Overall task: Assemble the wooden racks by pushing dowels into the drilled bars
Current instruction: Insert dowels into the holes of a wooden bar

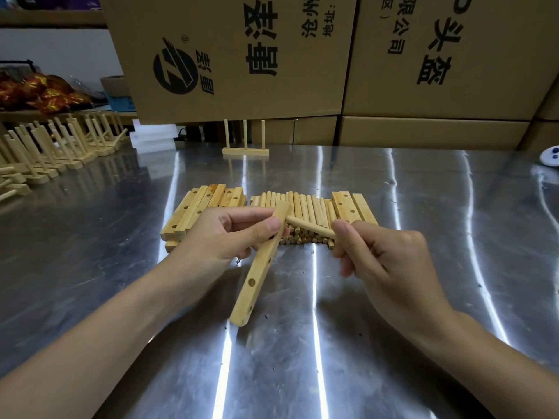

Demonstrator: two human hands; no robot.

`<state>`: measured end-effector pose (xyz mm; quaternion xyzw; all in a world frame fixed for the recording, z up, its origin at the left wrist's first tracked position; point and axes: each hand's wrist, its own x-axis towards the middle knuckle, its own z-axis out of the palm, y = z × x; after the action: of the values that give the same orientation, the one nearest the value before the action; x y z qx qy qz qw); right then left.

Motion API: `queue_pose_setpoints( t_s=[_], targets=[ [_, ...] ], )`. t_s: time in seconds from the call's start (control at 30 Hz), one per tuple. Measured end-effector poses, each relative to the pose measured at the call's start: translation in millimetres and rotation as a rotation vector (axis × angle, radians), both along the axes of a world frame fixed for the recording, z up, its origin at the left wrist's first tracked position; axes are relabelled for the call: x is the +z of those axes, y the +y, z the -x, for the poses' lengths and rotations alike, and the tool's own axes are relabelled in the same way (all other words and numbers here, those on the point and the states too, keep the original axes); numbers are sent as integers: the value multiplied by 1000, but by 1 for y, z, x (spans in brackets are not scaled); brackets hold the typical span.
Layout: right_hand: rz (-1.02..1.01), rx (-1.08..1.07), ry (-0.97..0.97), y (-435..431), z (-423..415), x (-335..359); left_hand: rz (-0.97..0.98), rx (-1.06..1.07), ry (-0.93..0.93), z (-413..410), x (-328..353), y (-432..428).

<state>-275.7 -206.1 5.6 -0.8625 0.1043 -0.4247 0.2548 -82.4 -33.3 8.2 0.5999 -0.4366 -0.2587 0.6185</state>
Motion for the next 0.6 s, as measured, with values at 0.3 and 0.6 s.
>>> queue_pose_setpoints(
  t_s=[0.3, 0.6],
  targets=[
    [119, 42, -52, 3, 0, 2, -65, 35, 4, 3, -1, 0],
    [26, 12, 108, 0, 0, 2, -94, 22, -16, 9, 3, -1]
  ],
)
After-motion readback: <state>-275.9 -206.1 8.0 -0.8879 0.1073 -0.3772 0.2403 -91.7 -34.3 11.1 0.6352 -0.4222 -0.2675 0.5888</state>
